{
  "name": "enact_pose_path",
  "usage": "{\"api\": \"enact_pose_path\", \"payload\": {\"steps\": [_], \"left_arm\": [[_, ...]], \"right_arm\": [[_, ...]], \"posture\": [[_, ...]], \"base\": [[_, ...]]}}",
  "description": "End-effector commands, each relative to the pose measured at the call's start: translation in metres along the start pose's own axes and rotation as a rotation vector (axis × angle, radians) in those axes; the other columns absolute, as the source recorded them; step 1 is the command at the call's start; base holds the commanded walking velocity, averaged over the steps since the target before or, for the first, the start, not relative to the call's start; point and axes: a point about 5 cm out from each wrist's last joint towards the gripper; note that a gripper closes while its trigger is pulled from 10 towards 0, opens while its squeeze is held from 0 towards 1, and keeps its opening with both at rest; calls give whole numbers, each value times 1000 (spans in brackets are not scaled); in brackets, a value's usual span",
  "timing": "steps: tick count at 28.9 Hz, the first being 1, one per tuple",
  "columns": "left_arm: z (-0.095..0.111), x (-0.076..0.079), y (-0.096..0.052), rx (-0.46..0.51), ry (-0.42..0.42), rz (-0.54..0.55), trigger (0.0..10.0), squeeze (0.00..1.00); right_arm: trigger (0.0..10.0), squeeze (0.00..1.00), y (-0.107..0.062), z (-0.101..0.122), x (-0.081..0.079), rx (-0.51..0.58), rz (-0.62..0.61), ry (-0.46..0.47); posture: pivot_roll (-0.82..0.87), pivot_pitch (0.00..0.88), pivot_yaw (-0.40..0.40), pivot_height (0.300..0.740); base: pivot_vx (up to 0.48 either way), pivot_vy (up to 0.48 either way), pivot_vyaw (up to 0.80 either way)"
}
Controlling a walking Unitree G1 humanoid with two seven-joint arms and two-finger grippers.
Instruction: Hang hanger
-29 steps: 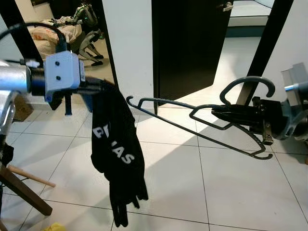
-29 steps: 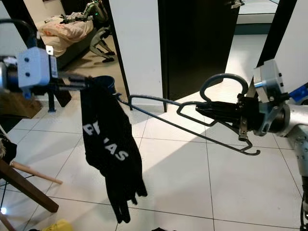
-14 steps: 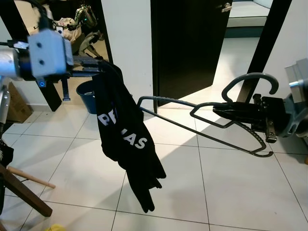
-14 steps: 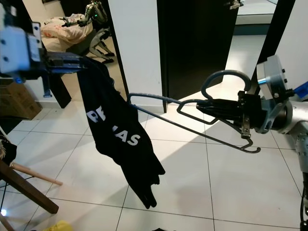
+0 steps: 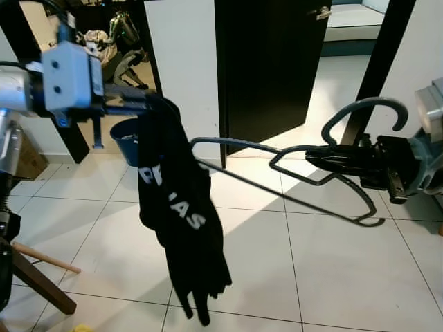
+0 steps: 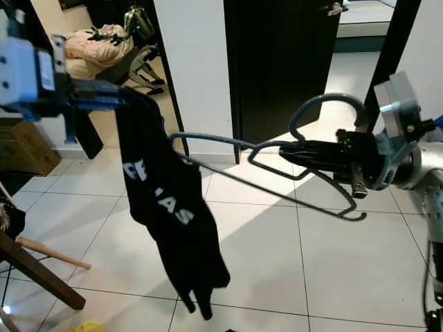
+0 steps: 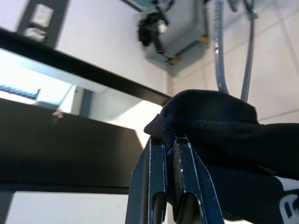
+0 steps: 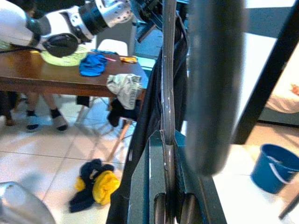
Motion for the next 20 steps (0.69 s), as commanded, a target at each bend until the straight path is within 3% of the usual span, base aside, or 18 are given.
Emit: {"api": "enact_pose_path", "payload": {"steps": [1, 11, 20], "left_arm": [[5, 1, 6, 22, 33, -41, 10000, 0], [7, 4, 17, 21, 141, -152, 10000, 0], [17, 0, 20, 77, 136, -143, 10000, 0]], "right_arm": [[10000, 0, 5, 1, 1, 20, 48, 16], [10000, 0, 11, 0, 5, -47, 117, 20], [10000, 0, 24, -9, 12, -155, 16, -44]], "posture": [[-70, 0, 79, 740], [-63, 0, 80, 740], [-62, 0, 89, 740]], "base": [[0, 0, 0], [0, 0, 0], [0, 0, 0]]}}
Point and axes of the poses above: a point about 5 cm out from each wrist's last joint towards the gripper, its own y axis pointing out of the wrist towards the gripper, its own z axis along the axis of the wrist's last joint, x = y × z, and after that the axes turned 4 degrees about y, right-handed
